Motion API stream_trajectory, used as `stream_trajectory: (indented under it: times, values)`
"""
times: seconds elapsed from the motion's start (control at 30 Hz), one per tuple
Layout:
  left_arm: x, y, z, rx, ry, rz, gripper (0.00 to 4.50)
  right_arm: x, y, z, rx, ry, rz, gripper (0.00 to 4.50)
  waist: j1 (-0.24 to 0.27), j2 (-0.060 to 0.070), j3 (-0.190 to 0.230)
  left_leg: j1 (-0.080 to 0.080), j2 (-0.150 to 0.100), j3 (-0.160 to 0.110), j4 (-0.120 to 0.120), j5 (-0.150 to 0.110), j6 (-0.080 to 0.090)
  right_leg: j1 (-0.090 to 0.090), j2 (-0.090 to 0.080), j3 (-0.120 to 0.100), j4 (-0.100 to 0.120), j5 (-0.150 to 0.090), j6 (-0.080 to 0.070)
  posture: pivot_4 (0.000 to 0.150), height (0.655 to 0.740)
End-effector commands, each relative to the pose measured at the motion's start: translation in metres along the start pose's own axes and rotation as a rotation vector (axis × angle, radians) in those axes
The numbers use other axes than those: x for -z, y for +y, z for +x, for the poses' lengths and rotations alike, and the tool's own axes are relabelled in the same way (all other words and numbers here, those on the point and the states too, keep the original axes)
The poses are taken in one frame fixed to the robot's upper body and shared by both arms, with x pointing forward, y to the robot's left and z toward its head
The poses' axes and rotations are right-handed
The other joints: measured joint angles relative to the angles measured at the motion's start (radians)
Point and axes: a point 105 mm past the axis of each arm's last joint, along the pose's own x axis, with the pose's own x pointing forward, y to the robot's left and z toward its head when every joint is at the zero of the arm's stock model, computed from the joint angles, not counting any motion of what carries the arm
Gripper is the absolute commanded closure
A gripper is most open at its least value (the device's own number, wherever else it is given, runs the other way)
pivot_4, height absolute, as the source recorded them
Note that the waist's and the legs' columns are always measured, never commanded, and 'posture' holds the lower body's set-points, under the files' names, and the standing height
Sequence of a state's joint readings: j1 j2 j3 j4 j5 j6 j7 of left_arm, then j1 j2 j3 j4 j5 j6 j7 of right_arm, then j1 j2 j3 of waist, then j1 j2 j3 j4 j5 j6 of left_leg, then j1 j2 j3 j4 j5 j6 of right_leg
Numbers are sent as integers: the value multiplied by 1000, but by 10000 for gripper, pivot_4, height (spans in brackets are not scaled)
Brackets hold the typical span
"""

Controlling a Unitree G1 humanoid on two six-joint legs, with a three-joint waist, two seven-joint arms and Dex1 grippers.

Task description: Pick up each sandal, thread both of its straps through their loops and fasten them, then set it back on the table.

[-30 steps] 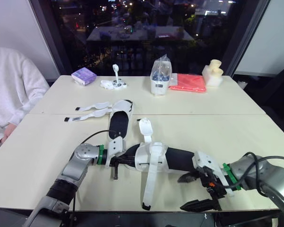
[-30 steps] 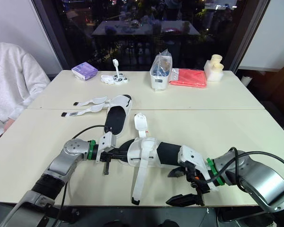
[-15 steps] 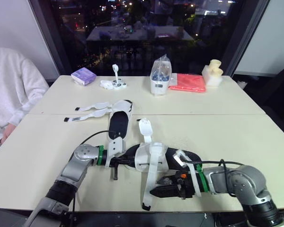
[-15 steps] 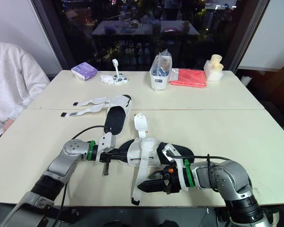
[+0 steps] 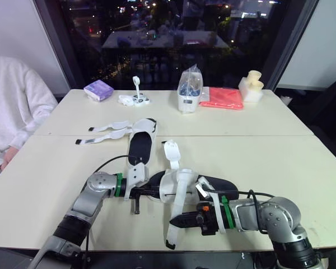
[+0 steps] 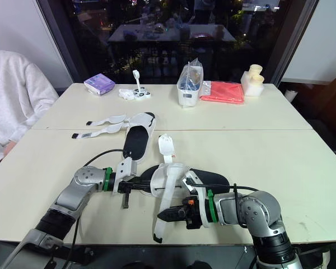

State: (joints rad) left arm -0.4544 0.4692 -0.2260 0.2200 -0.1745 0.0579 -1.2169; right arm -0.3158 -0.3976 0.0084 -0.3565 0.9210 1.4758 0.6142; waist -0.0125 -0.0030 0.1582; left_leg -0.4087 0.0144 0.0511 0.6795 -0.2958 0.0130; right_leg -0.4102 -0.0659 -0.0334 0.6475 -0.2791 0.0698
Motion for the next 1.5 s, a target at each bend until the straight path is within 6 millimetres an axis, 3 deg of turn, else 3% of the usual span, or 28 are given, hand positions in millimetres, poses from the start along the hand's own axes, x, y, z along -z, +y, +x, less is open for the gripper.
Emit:
stream_trajectory:
  times: [0.03,0.23,0.33,0.43,0.5,0.57,0.73,0.9,1.2,1.5]
  values:
    - [5,-9,2,34,23,-11,45000,-22,12,-12,-25,-48,-69,44263,-1,0,0,0,0,0,0,0,0,0,0,0,0,0,0,1500,7400]
    - [5,-7,4,31,21,-10,45000,-62,42,-41,-114,-23,-177,44263,-1,1,1,0,0,0,0,0,0,-1,0,0,0,0,0,1500,7400]
    - [4,-5,4,23,16,-8,45000,-95,51,-55,-111,-14,-231,44263,-3,2,1,0,0,0,0,0,0,-1,0,0,0,0,0,1500,7400]
    - [3,-4,6,19,13,-5,45000,-120,50,-62,-86,-19,-216,44263,-2,2,1,0,0,0,-1,0,0,-1,0,0,0,0,0,1500,7400]
    - [3,-4,6,14,12,1,45000,-130,36,-60,-34,-12,-197,44263,0,2,1,-1,0,0,-2,0,0,-2,0,0,-1,0,0,1500,7400]
    - [3,-3,7,6,8,10,45000,-131,24,-58,-6,16,-178,44263,2,2,1,-1,0,0,-2,0,0,-2,0,0,-1,0,0,1500,7400]
    - [2,-6,9,-2,-3,1,45000,-107,-11,-46,43,130,-135,44263,1,2,1,-2,-1,0,-2,0,1,-2,-1,0,-2,0,0,1500,7400]
    - [3,-9,8,-6,-3,-7,45000,-106,-27,-46,72,145,-141,44263,1,2,1,-2,-1,0,-2,0,1,-2,-1,0,-1,0,0,1500,7400]
    - [3,-10,8,-2,-3,-7,45000,-134,-30,-53,81,70,-140,44263,-1,2,1,-1,-1,0,-2,0,0,-2,-1,0,-1,0,0,1500,7400]
    - [5,-11,9,2,-4,-7,45000,-114,-30,-46,63,137,-152,44263,0,2,1,-2,-1,0,-2,-1,0,-3,-1,0,-1,0,0,1500,7400]
